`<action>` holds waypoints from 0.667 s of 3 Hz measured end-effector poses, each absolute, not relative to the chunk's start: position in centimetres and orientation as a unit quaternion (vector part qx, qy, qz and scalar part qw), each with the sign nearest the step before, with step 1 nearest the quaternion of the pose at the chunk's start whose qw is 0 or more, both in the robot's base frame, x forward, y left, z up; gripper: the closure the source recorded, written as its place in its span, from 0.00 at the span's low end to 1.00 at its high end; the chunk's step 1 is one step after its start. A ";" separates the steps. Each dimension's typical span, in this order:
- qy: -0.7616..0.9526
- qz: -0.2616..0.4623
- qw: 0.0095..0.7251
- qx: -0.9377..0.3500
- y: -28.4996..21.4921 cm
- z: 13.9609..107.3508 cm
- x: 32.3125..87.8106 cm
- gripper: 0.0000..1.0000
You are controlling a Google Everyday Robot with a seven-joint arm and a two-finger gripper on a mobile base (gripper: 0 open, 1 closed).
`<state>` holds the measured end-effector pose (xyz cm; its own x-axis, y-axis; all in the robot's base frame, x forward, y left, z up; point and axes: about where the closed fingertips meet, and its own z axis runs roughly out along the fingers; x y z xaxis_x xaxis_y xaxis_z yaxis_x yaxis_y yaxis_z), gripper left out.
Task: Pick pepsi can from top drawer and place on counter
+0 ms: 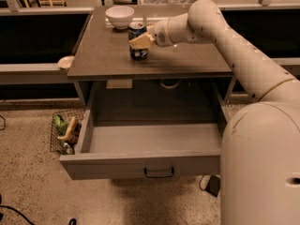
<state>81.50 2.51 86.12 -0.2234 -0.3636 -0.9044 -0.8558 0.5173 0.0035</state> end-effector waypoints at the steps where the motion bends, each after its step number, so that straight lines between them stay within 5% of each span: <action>1: 0.739 0.270 0.463 -0.408 2.3 85.9 81.5 0.15; 2: 0.741 0.272 0.463 -0.404 2.2 85.8 81.4 0.00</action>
Offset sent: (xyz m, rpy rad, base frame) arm -0.0019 -0.0153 -0.0015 0.0277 0.0280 -0.0310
